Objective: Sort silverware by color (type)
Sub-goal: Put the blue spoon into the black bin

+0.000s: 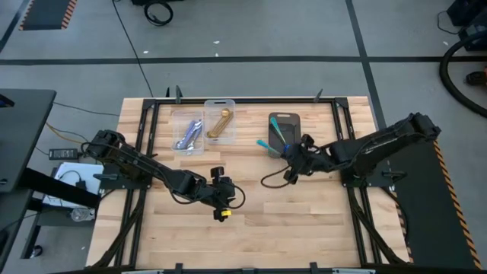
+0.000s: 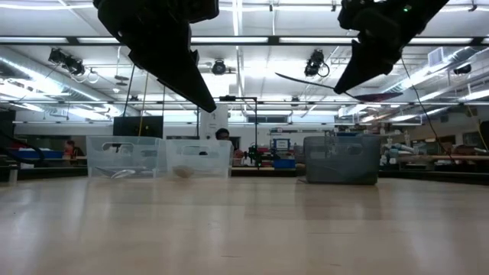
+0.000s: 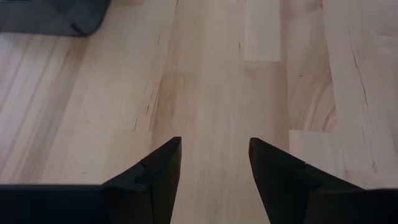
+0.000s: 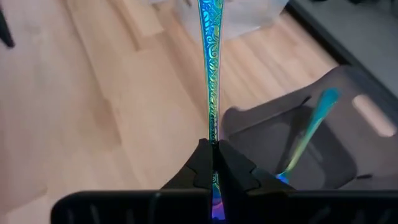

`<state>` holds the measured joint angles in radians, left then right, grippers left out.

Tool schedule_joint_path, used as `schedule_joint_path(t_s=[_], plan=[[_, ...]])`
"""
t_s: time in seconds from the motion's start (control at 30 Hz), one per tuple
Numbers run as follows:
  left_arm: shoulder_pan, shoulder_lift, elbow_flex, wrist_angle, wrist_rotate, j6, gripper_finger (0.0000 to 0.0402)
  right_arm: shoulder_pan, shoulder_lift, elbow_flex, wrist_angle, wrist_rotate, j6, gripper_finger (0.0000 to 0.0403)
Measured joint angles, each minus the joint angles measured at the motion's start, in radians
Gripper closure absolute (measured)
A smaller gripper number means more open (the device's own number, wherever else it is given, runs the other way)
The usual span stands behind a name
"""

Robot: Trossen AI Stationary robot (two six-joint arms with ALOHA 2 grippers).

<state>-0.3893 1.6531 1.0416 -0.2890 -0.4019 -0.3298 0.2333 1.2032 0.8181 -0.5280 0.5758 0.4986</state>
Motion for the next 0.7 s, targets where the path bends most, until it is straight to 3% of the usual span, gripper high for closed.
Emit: schedule_joint_path(t_s=[0.37, 0.7], plan=[[0.0, 0.0, 0.0, 0.003, -0.001, 0.027, 0.0205, -0.187, -0.029, 0.001, 0.035, -0.01, -0.149, 0.0391], [0.0, 0.0, 0.0, 0.002, -0.001, 0.037, 0.0205, -0.386, -0.029, -0.018, 0.12, -0.072, -0.154, 0.0389]])
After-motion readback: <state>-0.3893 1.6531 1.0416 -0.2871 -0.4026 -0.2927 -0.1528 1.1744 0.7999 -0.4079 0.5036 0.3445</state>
